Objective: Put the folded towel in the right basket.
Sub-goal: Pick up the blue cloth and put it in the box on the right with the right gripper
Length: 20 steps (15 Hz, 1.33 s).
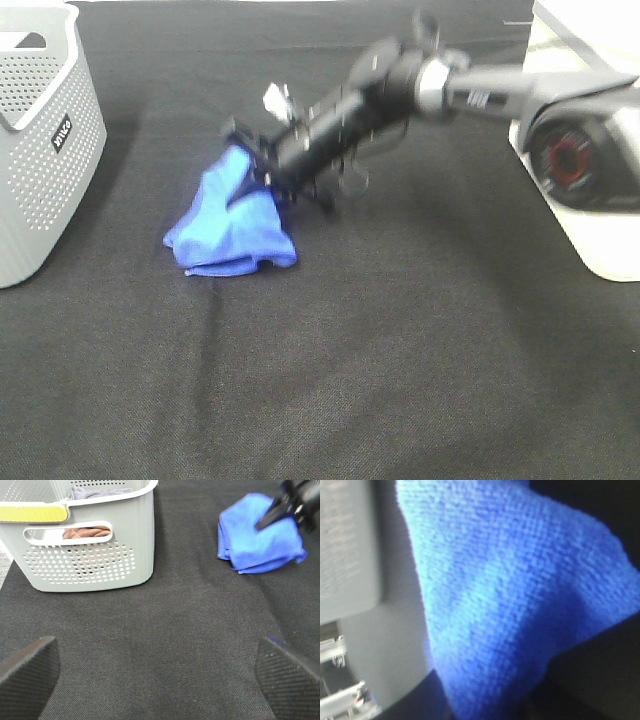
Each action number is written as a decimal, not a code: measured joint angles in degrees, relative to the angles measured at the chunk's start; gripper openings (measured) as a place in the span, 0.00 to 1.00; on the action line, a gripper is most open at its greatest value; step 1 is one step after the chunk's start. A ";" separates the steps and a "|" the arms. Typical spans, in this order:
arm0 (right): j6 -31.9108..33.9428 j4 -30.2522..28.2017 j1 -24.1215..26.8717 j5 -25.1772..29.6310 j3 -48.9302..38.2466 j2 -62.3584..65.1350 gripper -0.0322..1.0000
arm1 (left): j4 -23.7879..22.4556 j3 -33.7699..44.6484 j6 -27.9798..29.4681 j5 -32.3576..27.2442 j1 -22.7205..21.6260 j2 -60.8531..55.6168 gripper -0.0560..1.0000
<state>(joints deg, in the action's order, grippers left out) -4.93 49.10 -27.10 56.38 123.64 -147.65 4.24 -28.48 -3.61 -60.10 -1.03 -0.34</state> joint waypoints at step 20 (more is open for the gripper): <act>0.17 -33.58 45.49 13.29 0.00 30.65 0.26 | 0.00 0.00 0.00 0.00 0.00 0.00 0.99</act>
<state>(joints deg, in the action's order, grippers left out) -4.76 15.53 18.39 69.67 123.64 -117.00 4.24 -28.48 -3.61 -60.10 -1.03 -0.34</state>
